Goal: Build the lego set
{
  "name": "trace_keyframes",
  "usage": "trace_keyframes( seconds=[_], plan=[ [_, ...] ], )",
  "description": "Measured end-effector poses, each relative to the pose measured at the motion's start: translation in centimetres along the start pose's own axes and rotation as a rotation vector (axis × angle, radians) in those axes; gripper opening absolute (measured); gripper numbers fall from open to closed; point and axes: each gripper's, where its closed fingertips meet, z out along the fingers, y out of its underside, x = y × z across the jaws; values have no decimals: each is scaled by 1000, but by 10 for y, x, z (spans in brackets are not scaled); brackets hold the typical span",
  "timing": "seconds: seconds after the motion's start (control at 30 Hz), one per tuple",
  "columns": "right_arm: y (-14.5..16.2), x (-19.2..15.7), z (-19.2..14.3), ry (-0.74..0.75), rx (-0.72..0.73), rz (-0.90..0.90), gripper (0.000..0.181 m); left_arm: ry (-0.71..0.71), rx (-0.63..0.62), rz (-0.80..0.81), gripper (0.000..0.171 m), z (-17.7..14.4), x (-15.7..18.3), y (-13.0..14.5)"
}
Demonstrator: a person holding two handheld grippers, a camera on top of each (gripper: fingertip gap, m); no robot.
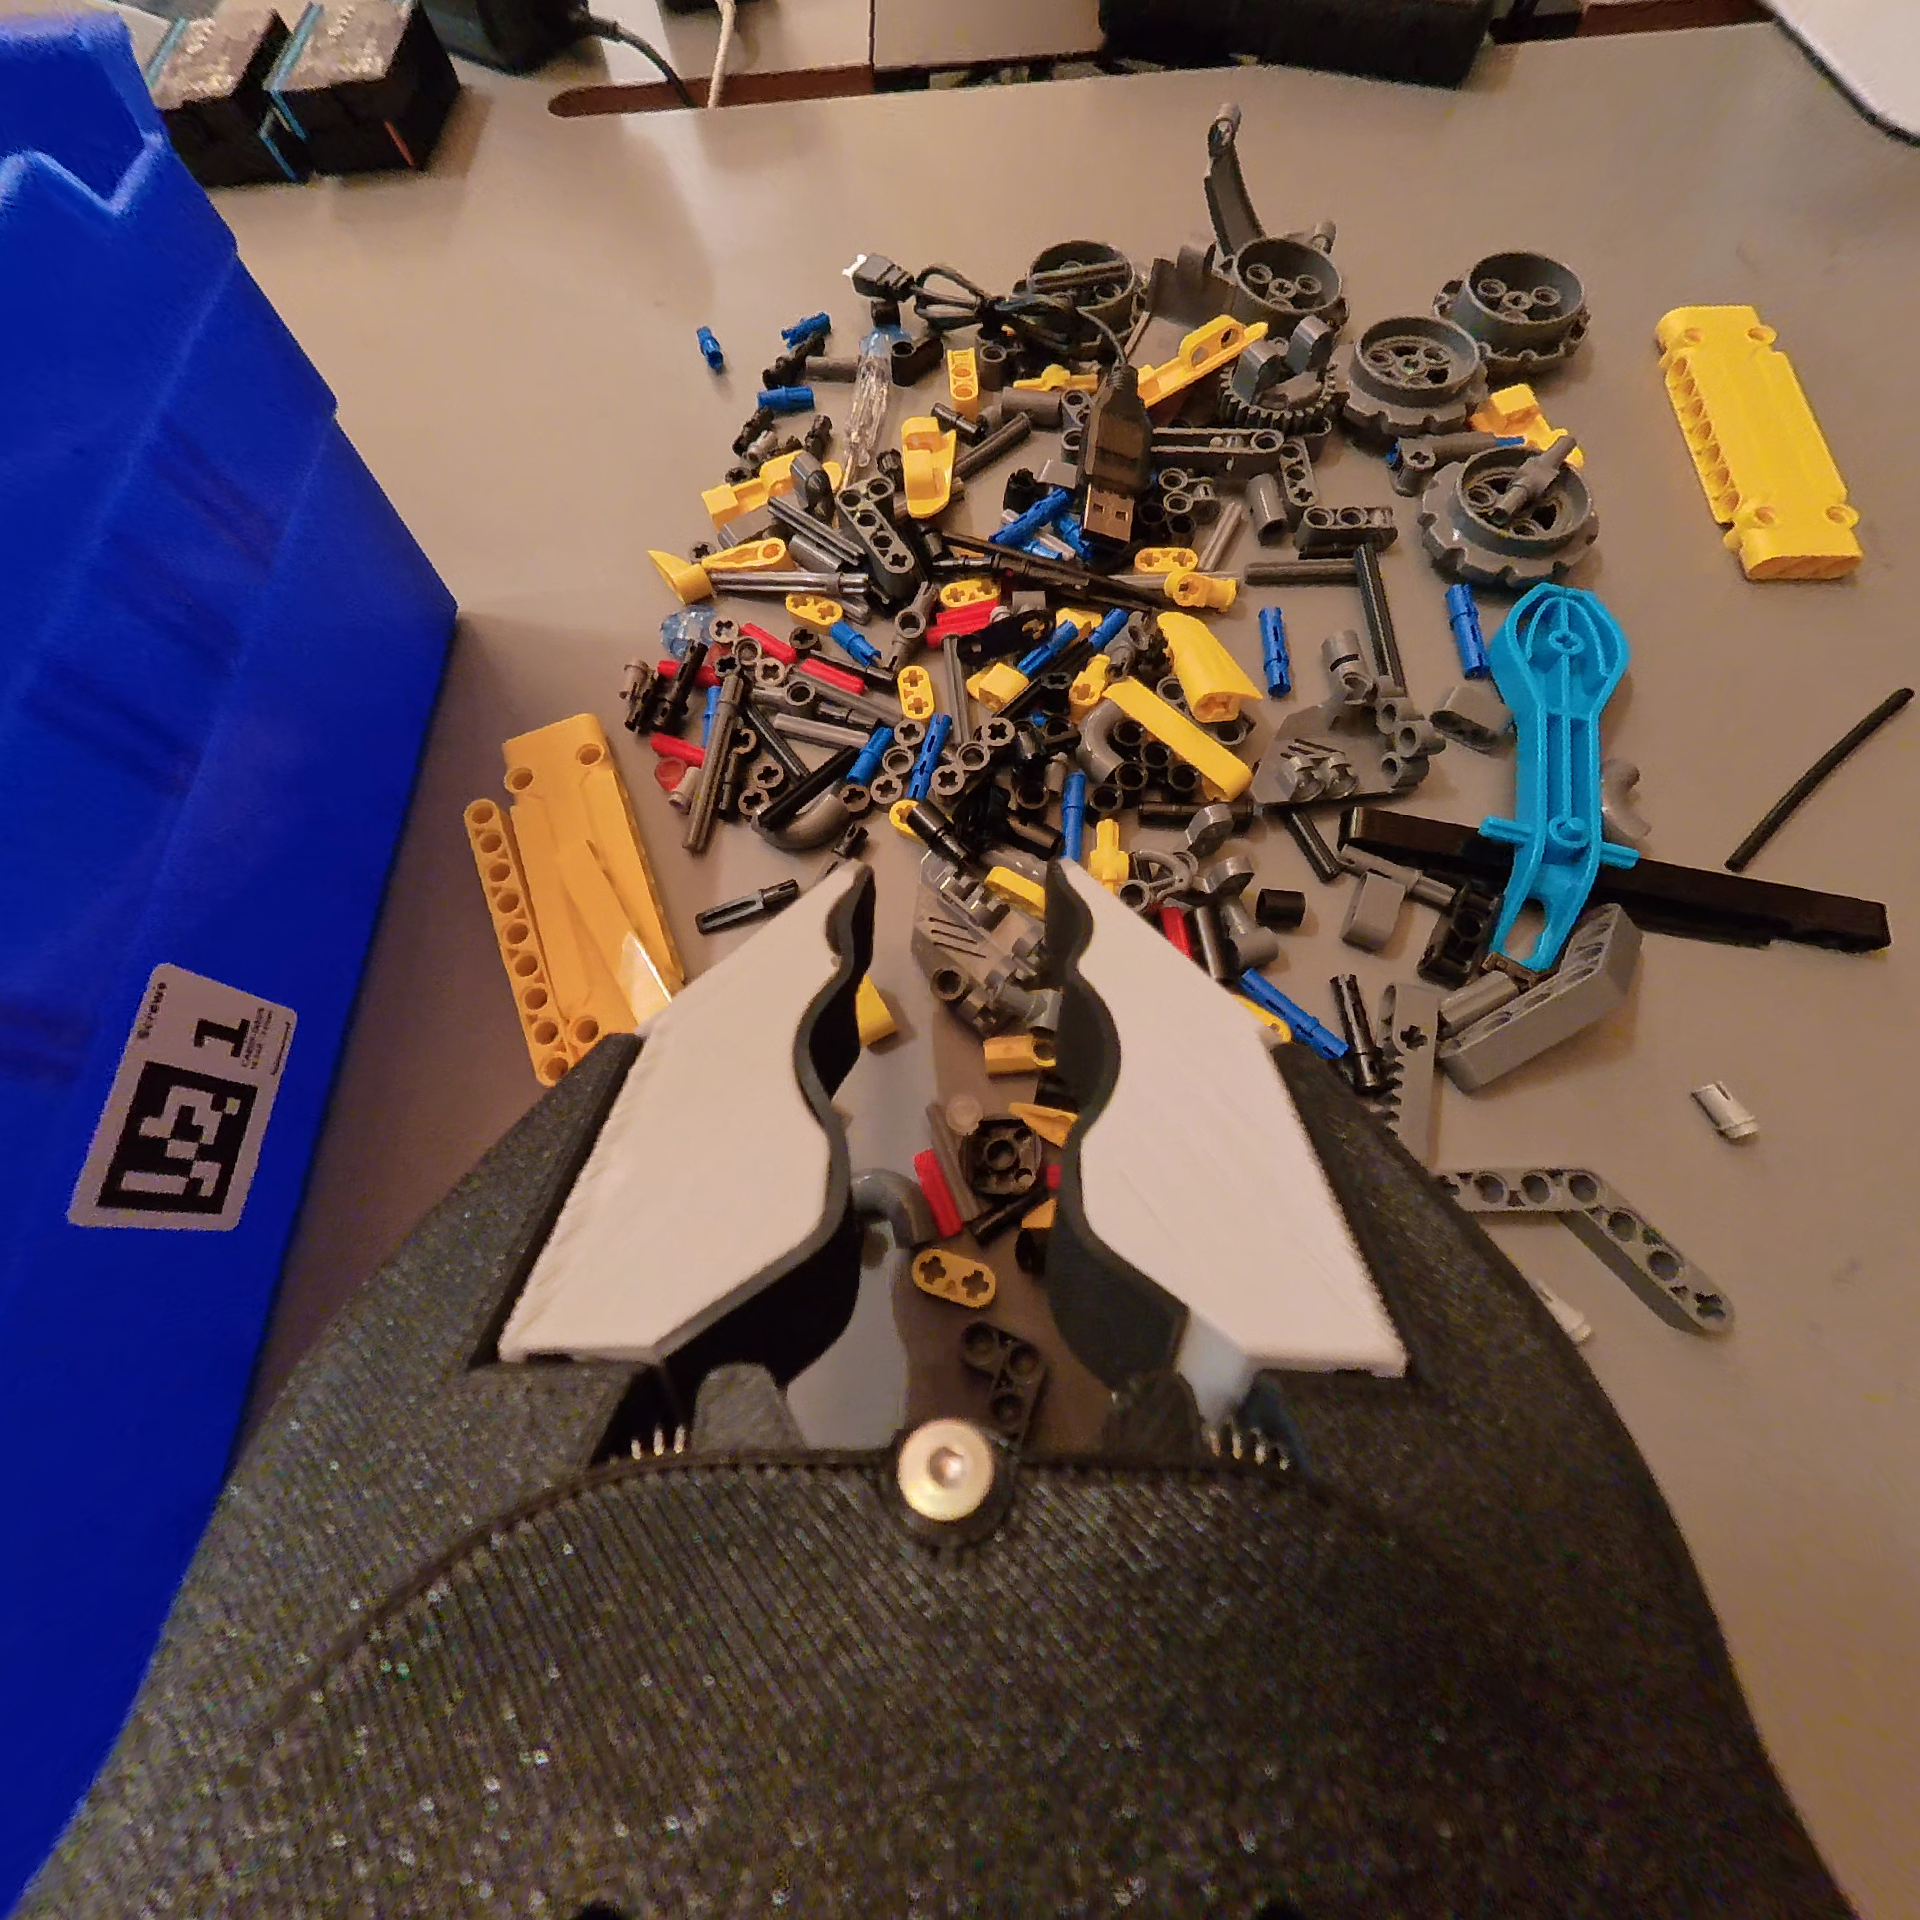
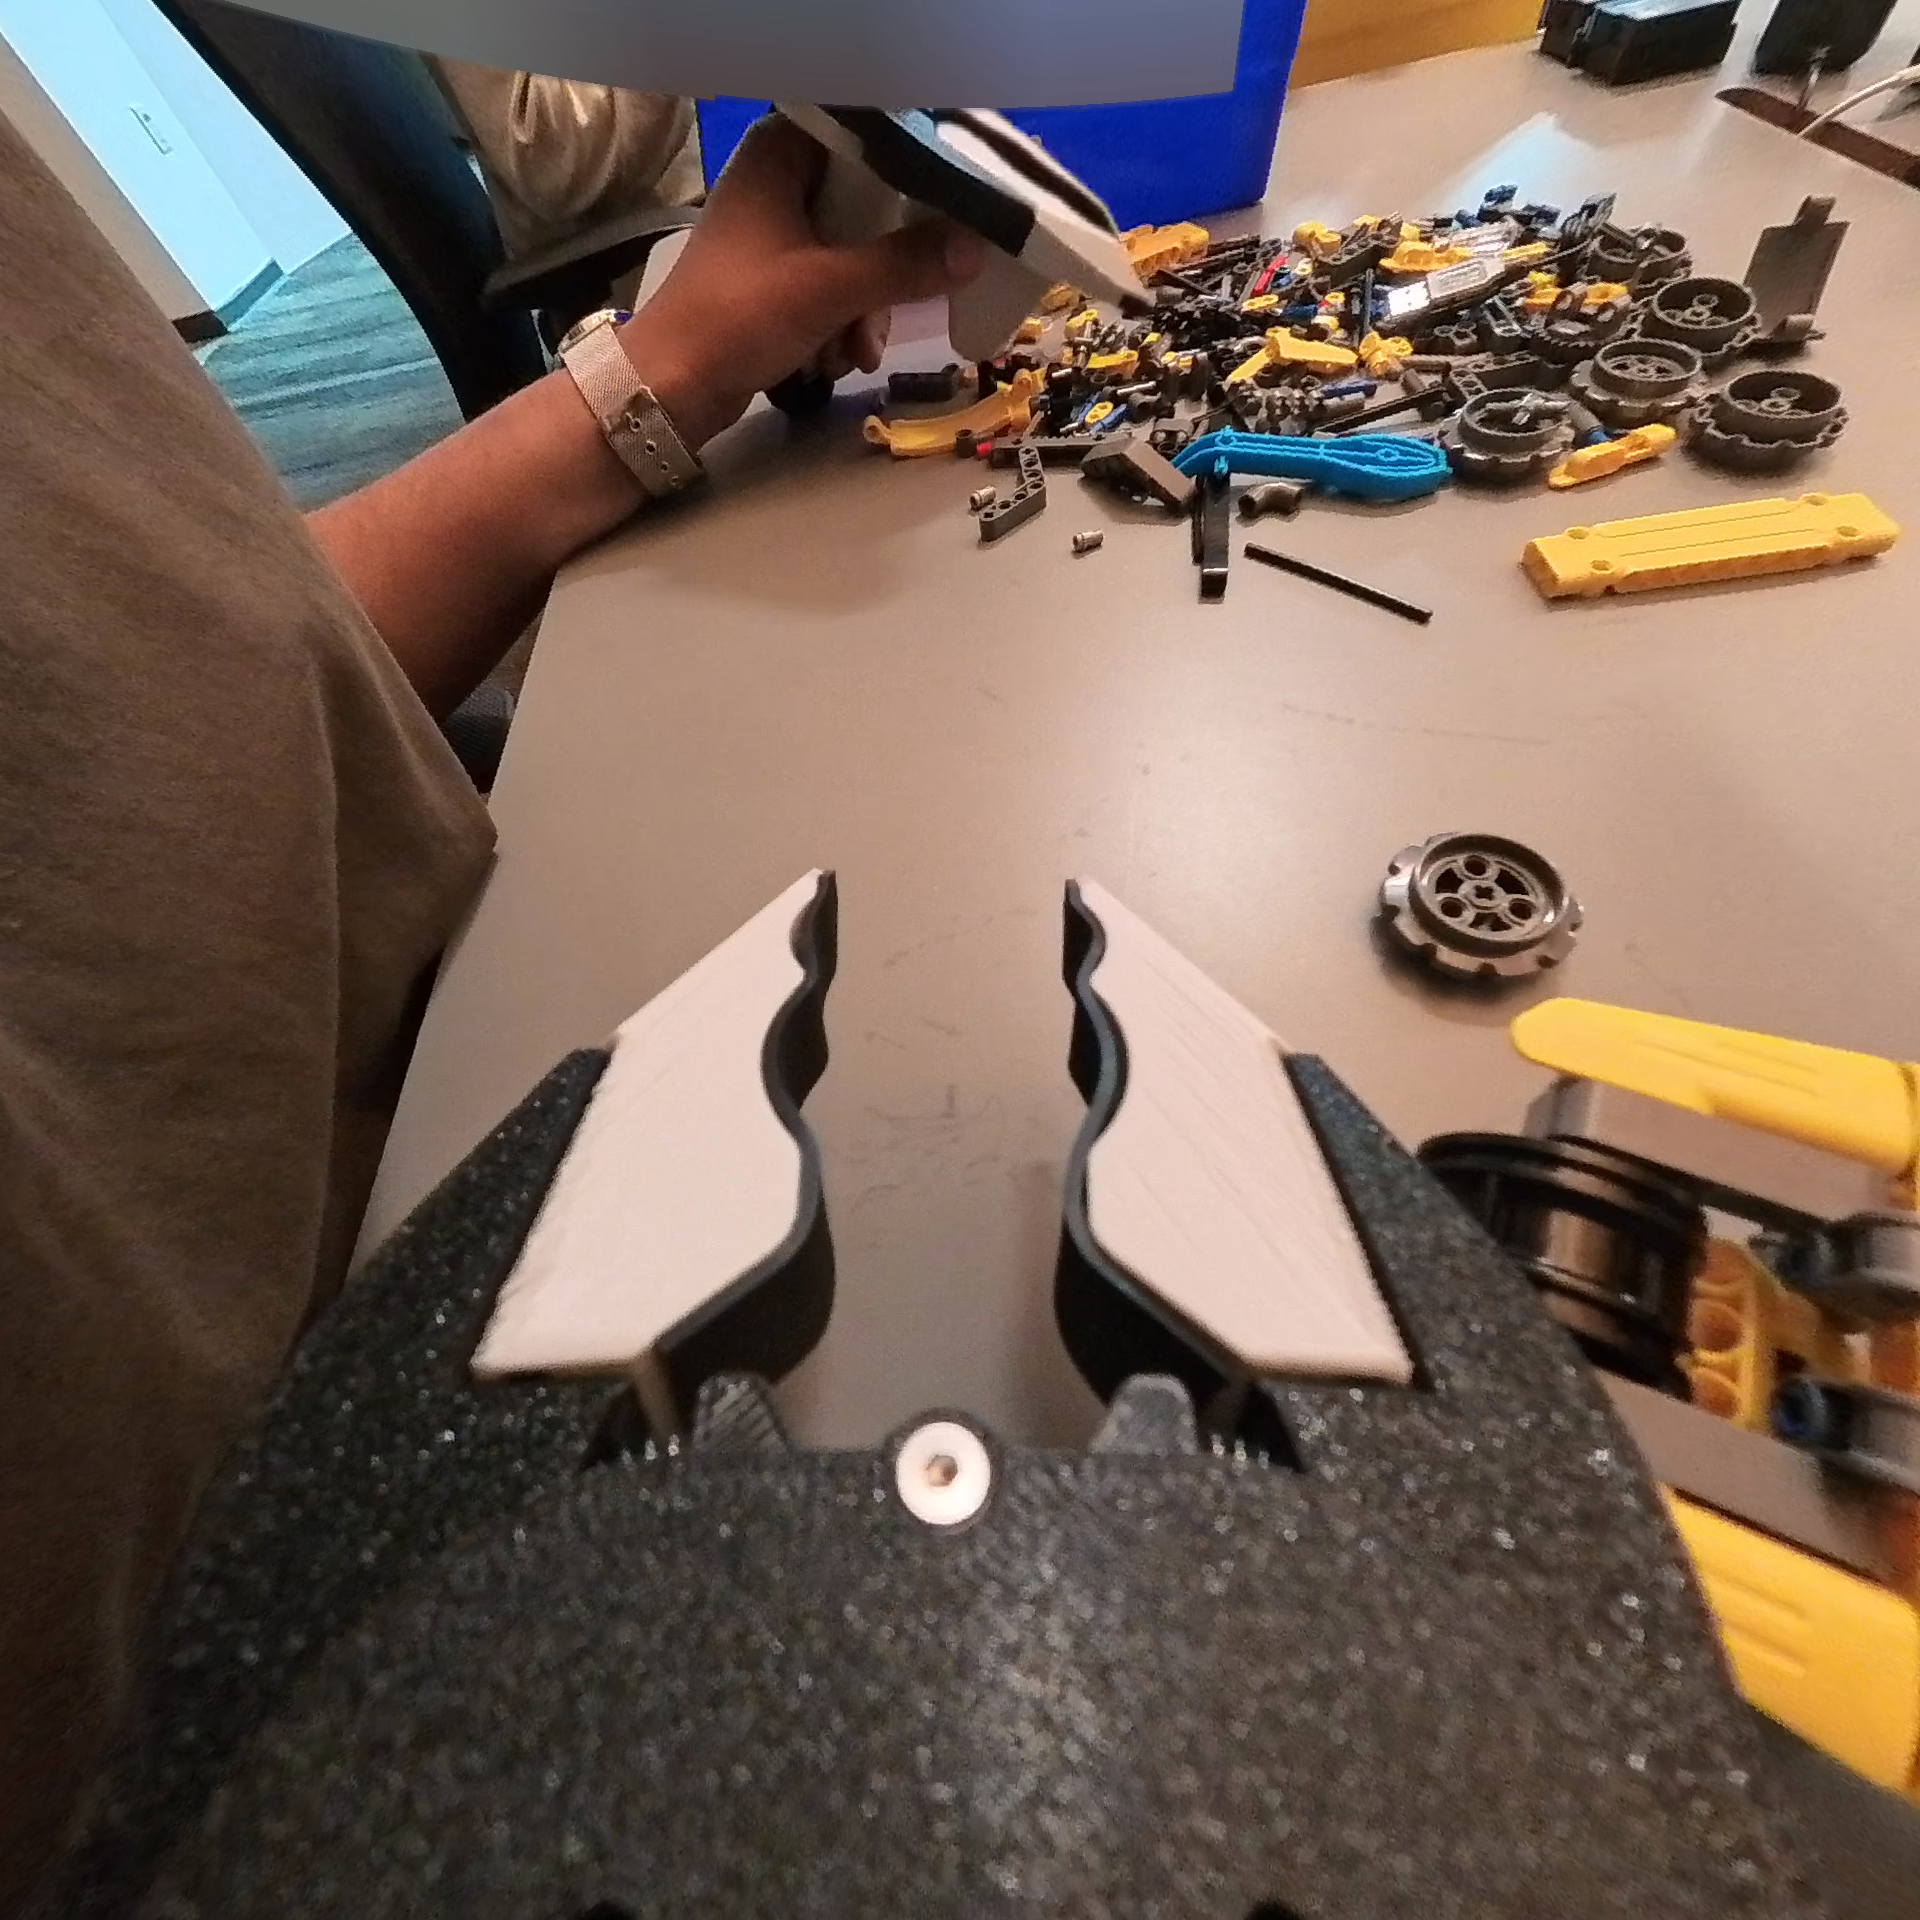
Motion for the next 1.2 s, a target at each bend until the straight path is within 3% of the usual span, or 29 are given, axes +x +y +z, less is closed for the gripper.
trace_keyframes(
  seconds=[0.43, 0.53, 0.63, 0.87, 0.97, 1.2],
  plan=[
    [5, -1, 4, 40, -38, -53, 43, 102, 37, 34, 18, -5, 20, -5],
    [5, -1, 4, 41, -40, -57, 43, 63, 41, 40, 15, -6, 14, -5],
    [4, -1, 4, 38, -37, -51, 43, -17, 95, 14, 2, -13, -1, -14],
    [5, -1, 5, 36, -42, -50, 43, -23, 115, -58, 0, -15, -10, -14],
    [6, -1, 5, 35, -46, -51, 43, 19, 201, -30, 0, -23, 0, -29],
    [5, -2, 5, 49, -45, -75, 43, -39, 355, 21, 0, -45, -2, -50]
  ],
)
